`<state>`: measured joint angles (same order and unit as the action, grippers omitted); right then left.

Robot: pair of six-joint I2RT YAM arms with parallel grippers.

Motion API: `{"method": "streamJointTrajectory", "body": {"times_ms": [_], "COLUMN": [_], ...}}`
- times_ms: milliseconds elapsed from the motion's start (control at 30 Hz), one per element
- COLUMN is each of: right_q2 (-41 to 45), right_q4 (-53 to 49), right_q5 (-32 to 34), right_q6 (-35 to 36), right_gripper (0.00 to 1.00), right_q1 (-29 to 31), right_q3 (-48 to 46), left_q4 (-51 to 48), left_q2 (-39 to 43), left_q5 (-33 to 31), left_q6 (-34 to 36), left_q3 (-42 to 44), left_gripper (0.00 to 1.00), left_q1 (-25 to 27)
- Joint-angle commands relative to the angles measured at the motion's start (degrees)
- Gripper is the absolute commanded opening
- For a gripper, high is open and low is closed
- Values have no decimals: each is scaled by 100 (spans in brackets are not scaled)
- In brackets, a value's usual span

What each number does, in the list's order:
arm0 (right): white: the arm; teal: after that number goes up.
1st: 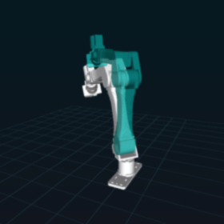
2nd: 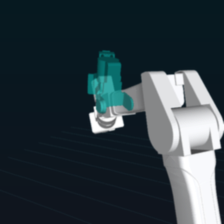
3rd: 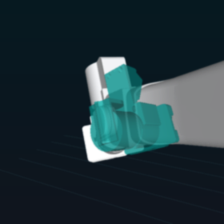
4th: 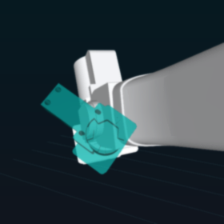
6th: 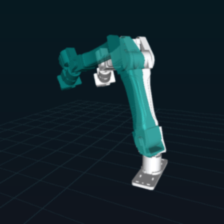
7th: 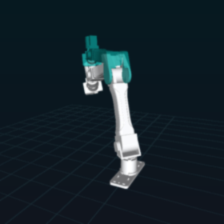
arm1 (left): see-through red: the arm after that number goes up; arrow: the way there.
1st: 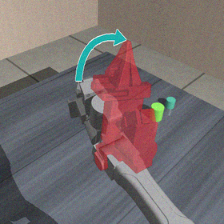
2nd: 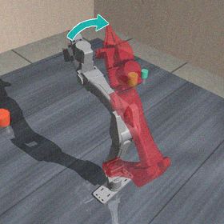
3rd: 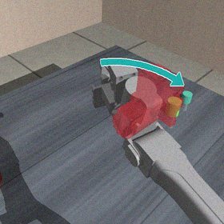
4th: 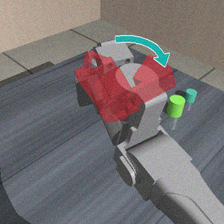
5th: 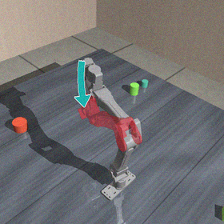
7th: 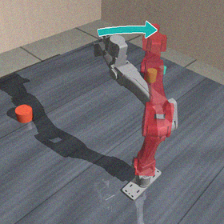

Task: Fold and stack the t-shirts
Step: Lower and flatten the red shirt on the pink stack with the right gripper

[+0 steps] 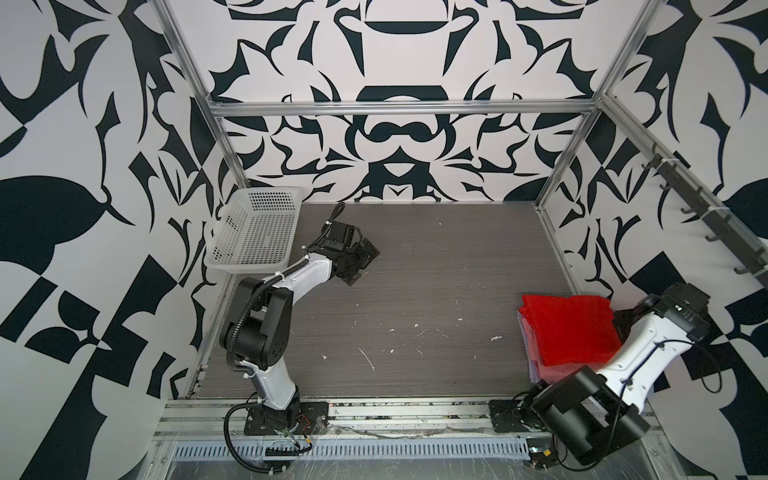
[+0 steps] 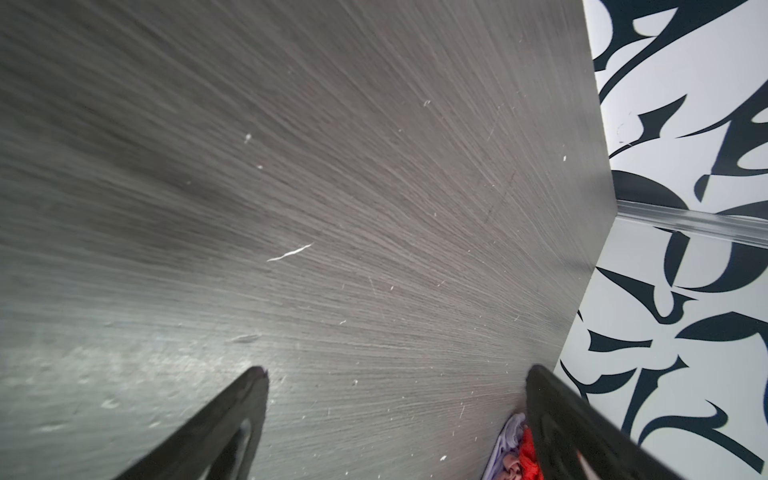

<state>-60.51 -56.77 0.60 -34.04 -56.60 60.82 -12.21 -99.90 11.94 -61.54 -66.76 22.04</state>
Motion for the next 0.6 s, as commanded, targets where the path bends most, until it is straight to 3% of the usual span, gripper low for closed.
{"method": "streamJointTrajectory", "body": {"times_ms": [0,133,267,367,467,567], "right_q2": [162,290,237,73,-320,-476], "right_q4": [-364,-47,1021,1445,1254,1015], "right_q5": [-211,-499,-1567,-1860,-1648,-847], "right_q6": [-418,-628,-871,-536,-45,54], "right_gripper": [39,40,37,37,37,34], "right_q1": [-4,143,212,481,766,1007], "right_q3": [464,580,-231,-681,-918,-1233], "left_q4": [-95,-208,-293,-334,-404,-490], "left_q2": [-79,-122,-97,54,298,565], "left_q5": [80,137,136,12,-191,-286], "left_q6": [67,148,228,327,455,552], "left_q3": [-231,-342,-417,-330,-163,12], "left_gripper": [99,99,99,99,99,99], "left_q1": [-27,-36,-42,-55,-128,-285]}}
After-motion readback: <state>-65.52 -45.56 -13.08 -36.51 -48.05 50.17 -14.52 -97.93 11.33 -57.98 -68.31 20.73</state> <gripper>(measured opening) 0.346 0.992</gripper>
